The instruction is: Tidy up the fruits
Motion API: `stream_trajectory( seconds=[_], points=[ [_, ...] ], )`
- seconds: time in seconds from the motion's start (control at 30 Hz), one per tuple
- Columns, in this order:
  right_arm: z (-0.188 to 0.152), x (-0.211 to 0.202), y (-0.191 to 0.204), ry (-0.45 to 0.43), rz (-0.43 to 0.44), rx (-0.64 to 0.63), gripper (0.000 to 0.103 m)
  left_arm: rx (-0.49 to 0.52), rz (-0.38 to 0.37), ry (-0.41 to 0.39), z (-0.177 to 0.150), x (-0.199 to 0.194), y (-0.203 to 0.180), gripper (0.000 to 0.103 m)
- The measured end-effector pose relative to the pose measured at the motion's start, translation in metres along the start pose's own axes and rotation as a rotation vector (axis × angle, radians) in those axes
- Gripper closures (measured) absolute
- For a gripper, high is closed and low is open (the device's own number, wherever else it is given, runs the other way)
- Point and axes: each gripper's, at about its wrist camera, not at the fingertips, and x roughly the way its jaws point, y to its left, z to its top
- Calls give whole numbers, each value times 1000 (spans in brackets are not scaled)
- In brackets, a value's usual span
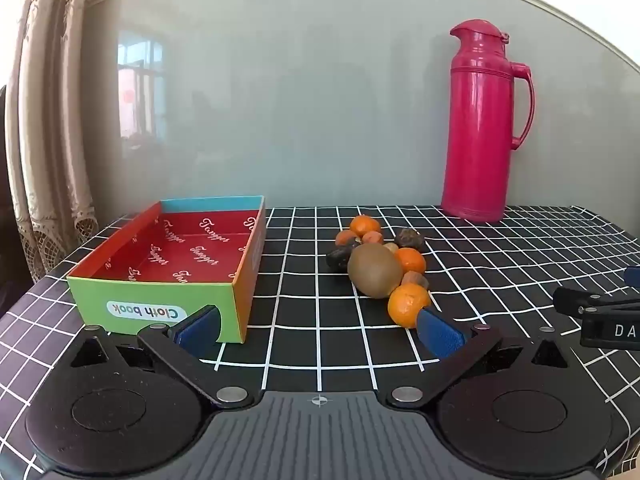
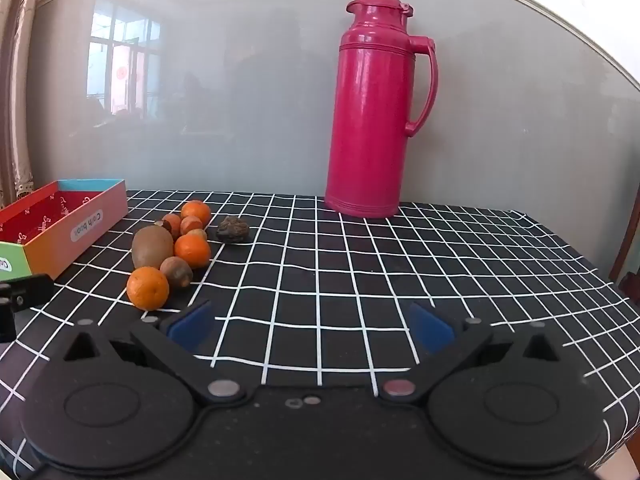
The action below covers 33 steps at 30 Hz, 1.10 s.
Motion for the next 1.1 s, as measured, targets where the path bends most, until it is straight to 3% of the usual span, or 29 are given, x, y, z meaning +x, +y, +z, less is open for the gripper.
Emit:
stream_trajectory(
  seconds=[1.1],
  points=[
    [1,-1,0,5,3,11,0,9,-3,-10,-1,-3,0,0]
  ],
)
